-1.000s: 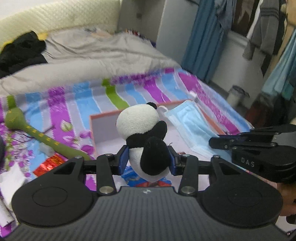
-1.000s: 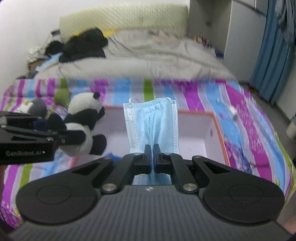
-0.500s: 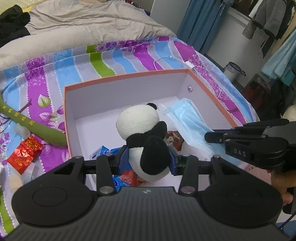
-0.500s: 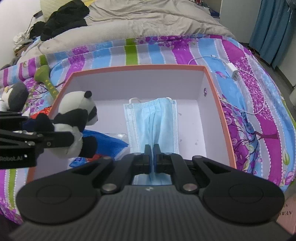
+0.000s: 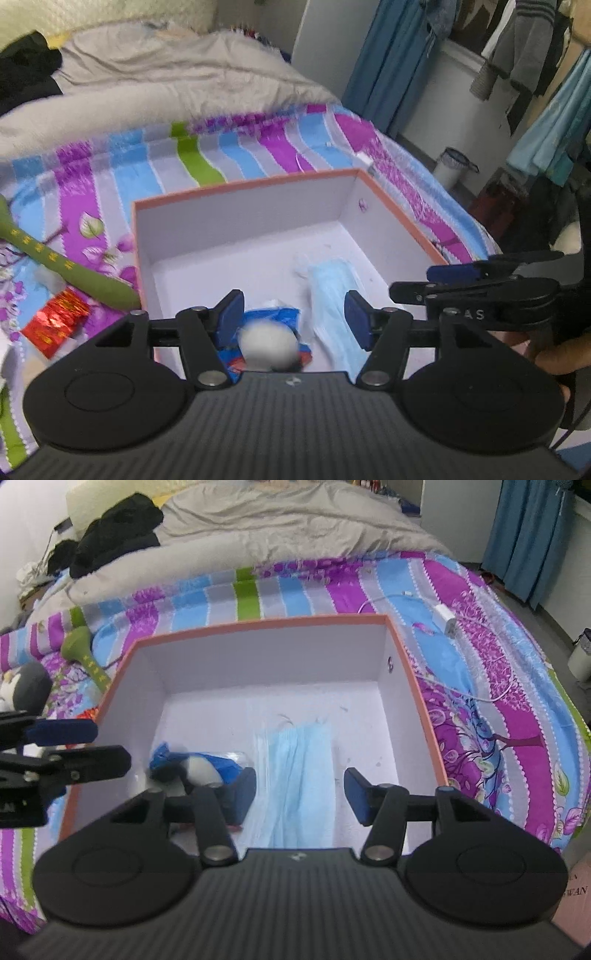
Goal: Organize soft objects
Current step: 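Open both tools to drop the panda plush and mask into the pink box, then withdraw both tools from the box toward the tissue and sponge bag, then grasp the white tissue with the left tool while the right tool reaches the sponge bag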
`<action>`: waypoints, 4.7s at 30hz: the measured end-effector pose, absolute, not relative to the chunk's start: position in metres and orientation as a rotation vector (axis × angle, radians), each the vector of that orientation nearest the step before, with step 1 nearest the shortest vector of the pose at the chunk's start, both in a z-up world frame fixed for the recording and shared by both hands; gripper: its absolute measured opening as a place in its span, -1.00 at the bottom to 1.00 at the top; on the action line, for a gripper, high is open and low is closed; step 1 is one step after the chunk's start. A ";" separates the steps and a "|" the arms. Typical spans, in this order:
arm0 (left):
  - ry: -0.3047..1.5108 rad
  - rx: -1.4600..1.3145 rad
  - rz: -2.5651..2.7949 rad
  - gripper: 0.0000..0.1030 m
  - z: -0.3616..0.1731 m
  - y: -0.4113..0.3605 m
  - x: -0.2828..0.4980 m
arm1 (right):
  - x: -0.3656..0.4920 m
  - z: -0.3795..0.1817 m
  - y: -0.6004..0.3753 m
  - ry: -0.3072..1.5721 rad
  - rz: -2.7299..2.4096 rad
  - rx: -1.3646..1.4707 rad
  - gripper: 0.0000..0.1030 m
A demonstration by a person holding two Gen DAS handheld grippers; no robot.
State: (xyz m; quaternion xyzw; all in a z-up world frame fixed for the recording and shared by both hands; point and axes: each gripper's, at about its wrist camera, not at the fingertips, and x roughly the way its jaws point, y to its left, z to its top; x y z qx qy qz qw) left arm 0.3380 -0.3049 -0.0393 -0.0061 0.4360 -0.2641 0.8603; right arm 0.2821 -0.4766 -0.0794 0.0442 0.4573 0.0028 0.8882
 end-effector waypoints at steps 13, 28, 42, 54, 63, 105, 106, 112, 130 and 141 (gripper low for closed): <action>0.696 -0.017 -0.471 0.28 0.012 -0.249 0.272 | 0.216 -0.034 -0.444 0.683 0.054 0.075 0.07; 0.555 -0.101 -0.393 0.28 0.016 -0.146 0.163 | 0.134 -0.025 -0.360 0.518 0.168 0.068 0.07; 0.540 -0.118 -0.284 0.28 -0.023 -0.059 0.104 | 0.090 -0.061 -0.278 0.495 0.310 0.071 0.07; 0.551 -0.138 -0.199 0.28 -0.045 -0.031 0.058 | 0.075 -0.095 -0.244 0.517 0.331 0.046 0.07; 0.593 -0.153 -0.128 0.28 -0.080 -0.014 0.037 | 0.062 -0.131 -0.229 0.537 0.340 0.051 0.08; 0.742 -0.075 0.058 0.26 -0.152 0.027 0.258 | 0.244 -0.226 -0.166 0.490 0.394 0.084 0.04; 0.746 -0.064 0.060 0.26 -0.153 0.026 0.266 | 0.248 -0.227 -0.164 0.485 0.389 0.070 0.04; 0.807 0.023 0.021 0.26 -0.166 0.014 0.310 | 0.276 -0.234 -0.170 0.548 0.407 0.141 0.04; 0.899 0.239 0.069 0.21 -0.210 0.011 0.358 | 0.300 -0.247 -0.160 0.613 0.455 0.132 -0.48; 0.939 0.271 0.109 -0.84 -0.211 0.013 0.357 | 0.290 -0.239 -0.162 0.576 0.468 0.120 -0.84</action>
